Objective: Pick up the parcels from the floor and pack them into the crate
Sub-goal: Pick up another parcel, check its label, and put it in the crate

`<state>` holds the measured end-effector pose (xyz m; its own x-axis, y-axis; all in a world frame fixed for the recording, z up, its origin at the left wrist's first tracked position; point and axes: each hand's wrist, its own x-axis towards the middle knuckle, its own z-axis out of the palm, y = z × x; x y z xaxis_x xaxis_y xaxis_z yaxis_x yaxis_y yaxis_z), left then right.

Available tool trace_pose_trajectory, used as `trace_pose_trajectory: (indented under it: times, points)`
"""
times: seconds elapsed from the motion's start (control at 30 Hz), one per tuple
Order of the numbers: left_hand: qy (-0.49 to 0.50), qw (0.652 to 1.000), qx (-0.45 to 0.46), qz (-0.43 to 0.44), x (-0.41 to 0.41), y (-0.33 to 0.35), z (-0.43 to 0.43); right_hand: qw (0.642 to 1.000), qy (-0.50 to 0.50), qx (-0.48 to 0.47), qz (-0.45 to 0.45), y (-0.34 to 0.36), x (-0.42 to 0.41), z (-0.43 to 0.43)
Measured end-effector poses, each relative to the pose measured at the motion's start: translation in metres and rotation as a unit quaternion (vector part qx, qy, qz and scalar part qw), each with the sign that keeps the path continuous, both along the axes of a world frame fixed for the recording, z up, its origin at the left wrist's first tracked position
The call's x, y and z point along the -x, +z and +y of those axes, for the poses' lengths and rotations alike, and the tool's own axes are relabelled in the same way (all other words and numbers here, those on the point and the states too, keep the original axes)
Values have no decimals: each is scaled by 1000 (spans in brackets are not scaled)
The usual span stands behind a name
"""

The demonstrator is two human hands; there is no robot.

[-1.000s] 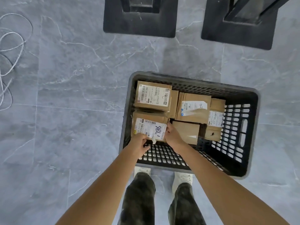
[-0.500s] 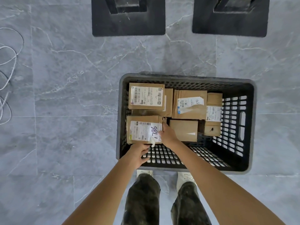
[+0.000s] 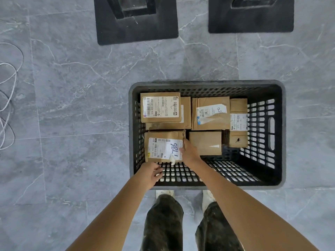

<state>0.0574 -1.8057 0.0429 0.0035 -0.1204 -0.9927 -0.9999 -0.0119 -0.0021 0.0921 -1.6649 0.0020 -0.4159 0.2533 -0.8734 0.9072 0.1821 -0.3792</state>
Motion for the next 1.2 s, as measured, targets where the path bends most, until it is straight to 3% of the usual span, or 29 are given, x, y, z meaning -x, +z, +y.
trace_pose_trajectory:
  times: [0.2,0.3,0.37,0.43,0.53,0.63,0.8,0.93,1.07,1.2]
  points:
    - [-68,998,11,-10,7,5,18,997,58,56,7,8,12,2]
    - [-161,986,40,-11,12,10,18,994,80,78,0,20,6,5]
    - [-279,958,65,9,16,18,17,993,110,51,12,35,4,13]
    - [-408,907,87,55,24,38,20,991,130,-13,20,61,5,27]
    - [-515,844,65,136,45,92,35,994,87,-47,46,124,16,57]
    - [-569,788,34,231,76,174,64,990,83,-81,84,208,39,92]
    - [-529,748,20,401,121,337,131,971,86,-130,182,378,83,144]
    - [-496,708,3,503,134,503,189,936,69,-195,286,541,108,177]
    - [-494,607,-23,622,128,644,238,894,30,-239,379,689,114,196]
    - [-475,489,-38,731,120,742,261,829,14,-318,461,798,92,213]
